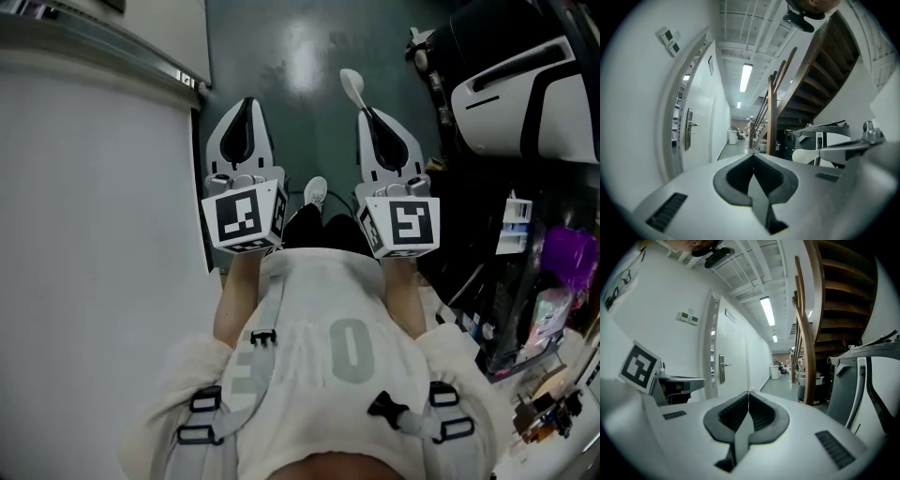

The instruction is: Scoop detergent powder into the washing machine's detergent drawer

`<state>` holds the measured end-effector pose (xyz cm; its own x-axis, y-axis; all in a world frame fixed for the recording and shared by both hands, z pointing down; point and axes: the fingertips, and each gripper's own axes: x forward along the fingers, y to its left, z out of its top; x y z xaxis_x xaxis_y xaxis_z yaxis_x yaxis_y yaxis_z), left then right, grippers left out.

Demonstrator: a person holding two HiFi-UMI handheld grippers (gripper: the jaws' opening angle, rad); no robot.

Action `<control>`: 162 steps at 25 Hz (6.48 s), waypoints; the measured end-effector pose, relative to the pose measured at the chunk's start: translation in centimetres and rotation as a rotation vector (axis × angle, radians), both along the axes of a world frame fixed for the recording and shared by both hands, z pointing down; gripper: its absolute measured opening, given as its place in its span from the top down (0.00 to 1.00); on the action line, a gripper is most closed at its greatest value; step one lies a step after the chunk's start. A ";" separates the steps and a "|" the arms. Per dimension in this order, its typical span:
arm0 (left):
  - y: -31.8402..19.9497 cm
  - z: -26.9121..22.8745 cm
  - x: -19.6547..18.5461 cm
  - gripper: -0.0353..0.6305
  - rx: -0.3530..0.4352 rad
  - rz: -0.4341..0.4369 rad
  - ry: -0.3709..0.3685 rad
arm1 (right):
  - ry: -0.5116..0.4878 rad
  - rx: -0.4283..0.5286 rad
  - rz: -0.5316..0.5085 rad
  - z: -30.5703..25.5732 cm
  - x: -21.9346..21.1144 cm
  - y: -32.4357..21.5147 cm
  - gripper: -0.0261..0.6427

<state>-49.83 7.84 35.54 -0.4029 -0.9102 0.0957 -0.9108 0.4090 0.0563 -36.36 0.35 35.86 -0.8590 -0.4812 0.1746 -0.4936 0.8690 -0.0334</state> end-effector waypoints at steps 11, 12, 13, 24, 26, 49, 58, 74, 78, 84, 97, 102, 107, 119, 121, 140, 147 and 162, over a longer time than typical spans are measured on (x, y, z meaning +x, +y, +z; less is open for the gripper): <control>-3.3 -1.5 -1.5 0.92 -0.023 -0.056 0.007 | -0.008 -0.019 -0.047 -2.2 -1.6 -3.6 0.94; -3.6 -1.5 -1.5 0.92 -0.021 -0.061 0.013 | -0.009 -0.019 -0.054 -2.2 -1.7 -3.7 0.94; -3.8 -1.6 -1.5 0.92 -0.018 -0.064 0.019 | -0.008 -0.017 -0.059 -2.3 -1.7 -3.8 0.94; -8.9 -3.9 2.7 0.92 -0.010 0.101 -0.029 | -0.016 0.013 0.096 -3.6 2.7 -6.5 0.94; -10.6 -4.3 5.2 0.92 0.000 0.169 -0.022 | -0.022 0.020 0.178 -4.0 5.8 -7.3 0.94; -16.5 -5.9 49.1 0.92 0.040 1.144 -0.052 | -0.061 0.022 1.181 -3.6 48.9 -0.9 0.94; -15.7 -5.7 56.8 0.92 0.044 1.282 -0.064 | -0.100 0.009 1.331 -2.9 55.7 2.0 0.94; -17.1 -7.0 60.8 0.92 0.087 1.350 -0.047 | -0.116 0.032 1.419 -3.3 59.5 2.2 0.94; -18.2 -7.6 62.0 0.92 0.101 1.366 -0.042 | -0.113 0.035 1.435 -3.5 60.4 1.5 0.94; -20.5 -8.7 64.4 0.92 0.118 1.416 -0.033 | -0.103 0.051 1.486 -4.2 62.9 -0.4 0.94; -27.3 -10.3 70.9 0.92 0.145 1.515 -0.023 | -0.076 0.097 1.643 -6.4 68.2 -3.1 0.94; -29.4 -10.4 72.5 0.92 0.137 1.540 -0.012 | -0.062 0.111 1.684 -7.3 69.4 -4.1 0.94; -30.5 -10.4 73.5 0.92 0.124 1.566 -0.015 | -0.048 0.123 1.696 -8.2 70.1 -5.1 0.94; -33.0 -9.4 74.4 0.92 0.097 1.595 -0.006 | 0.325 0.149 1.387 -11.7 71.5 -11.4 0.94; -32.9 -8.8 74.5 0.92 0.099 1.625 0.003 | 0.444 0.114 1.296 -11.2 71.6 -12.2 0.94; -34.9 -3.5 74.7 0.92 0.019 1.629 -0.084 | 1.056 -0.250 0.669 -3.6 73.6 -17.2 0.94; -35.4 -2.9 74.3 0.92 0.025 1.593 -0.040 | 1.108 -0.380 0.640 -1.7 74.1 -18.0 0.94; -35.9 -2.4 73.1 0.92 0.011 1.557 -0.030 | 0.943 -0.615 0.636 -0.5 73.4 -17.1 0.94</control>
